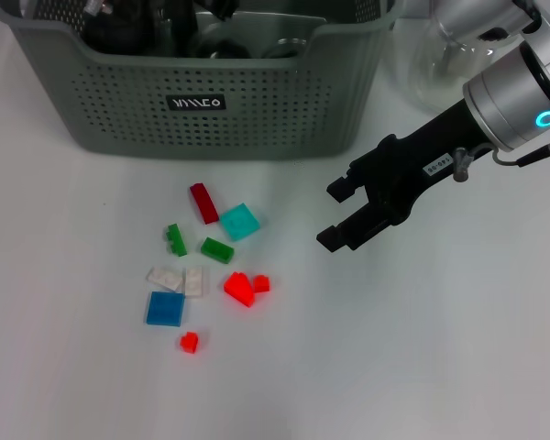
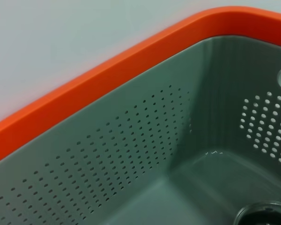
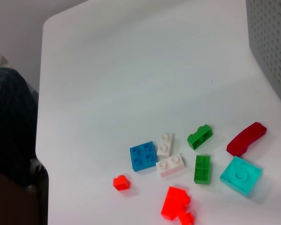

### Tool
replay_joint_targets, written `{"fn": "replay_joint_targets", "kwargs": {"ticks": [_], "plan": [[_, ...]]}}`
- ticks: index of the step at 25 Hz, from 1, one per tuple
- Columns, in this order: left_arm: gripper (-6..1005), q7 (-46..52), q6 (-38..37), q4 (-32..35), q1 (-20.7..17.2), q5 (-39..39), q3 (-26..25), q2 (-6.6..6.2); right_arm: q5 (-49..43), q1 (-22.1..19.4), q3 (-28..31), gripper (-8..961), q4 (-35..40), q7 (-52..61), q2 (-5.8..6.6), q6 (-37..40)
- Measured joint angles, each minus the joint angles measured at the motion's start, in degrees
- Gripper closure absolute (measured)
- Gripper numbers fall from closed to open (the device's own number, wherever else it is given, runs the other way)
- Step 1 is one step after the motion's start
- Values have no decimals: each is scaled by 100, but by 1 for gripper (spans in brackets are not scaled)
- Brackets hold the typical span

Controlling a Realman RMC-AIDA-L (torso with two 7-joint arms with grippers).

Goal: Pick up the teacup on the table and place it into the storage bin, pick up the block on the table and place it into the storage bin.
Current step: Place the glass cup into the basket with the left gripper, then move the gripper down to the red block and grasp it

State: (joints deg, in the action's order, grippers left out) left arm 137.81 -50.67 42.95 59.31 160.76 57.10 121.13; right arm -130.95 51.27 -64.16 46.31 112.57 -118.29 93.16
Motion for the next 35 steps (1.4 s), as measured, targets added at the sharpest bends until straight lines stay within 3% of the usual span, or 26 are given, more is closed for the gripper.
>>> {"fn": "replay_joint_targets", "kwargs": {"ticks": [2,8,13,15,17,20,22,25,27,30,35], "plan": [[833,0,-15,19,-9,0,2,-2,0,0,0,99,0,1,-1,1],[550,35,-233,273,-96,0,-40,-13,0,-11,2,99,-9,21,14,17],[347,263,-978,1504,-447,-154,-82,10,0,-53,34,99,12,28,42,65],[258,269,-1635,2575,-797,-785,-242,19,0,-59,38,99,26,28,55,94],[169,199,-1927,2909,-943,-1197,-355,13,0,-59,30,99,29,18,72,112],[161,-181,-2765,3542,-1392,-2691,-774,-37,0,-60,12,99,30,-18,87,129],[155,-796,-3556,3632,-1829,-4216,-1156,-47,0,-59,7,98,33,-50,90,158],[147,-1736,-4561,3451,-2414,-5854,-1589,59,0,-53,1,98,40,-93,101,205],[142,-2294,-5051,3360,-2751,-6380,-1734,195,0,-43,-6,98,43,-163,104,301],[137,-3035,-5486,3277,-3195,-6534,-1761,328,0,-27,-22,98,32,-206,104,332],[133,-3833,-5984,2841,-3667,-6366,-1799,322,0,28,-222,98,-3,-290,47,360]]}}
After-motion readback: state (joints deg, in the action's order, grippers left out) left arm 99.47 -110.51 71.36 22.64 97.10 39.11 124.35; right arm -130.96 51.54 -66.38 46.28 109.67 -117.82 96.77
